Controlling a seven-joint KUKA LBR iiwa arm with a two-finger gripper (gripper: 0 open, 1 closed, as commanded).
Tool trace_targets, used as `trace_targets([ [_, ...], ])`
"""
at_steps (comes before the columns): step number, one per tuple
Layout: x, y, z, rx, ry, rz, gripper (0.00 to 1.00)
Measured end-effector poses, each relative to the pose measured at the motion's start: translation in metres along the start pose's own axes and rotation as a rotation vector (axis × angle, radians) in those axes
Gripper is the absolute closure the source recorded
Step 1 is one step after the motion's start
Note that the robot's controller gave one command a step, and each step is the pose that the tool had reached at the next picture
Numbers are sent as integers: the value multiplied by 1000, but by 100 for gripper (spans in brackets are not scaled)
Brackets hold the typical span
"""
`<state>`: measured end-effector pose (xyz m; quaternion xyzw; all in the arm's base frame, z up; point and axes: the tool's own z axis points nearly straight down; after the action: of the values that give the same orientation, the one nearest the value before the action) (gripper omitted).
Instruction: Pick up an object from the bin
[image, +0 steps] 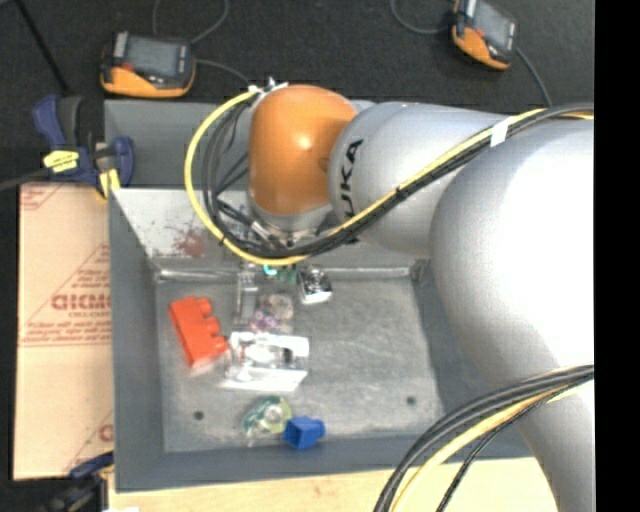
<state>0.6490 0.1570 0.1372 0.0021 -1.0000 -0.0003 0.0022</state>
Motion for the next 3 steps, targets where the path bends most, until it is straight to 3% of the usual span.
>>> trace_targets([
  [1, 7, -64, 64, 4, -12, -465, 0],
  [2, 84, -61, 36, 2, -4, -448, 0],
  [3, 71, -68, 35, 0, -12, -379, 0],
])
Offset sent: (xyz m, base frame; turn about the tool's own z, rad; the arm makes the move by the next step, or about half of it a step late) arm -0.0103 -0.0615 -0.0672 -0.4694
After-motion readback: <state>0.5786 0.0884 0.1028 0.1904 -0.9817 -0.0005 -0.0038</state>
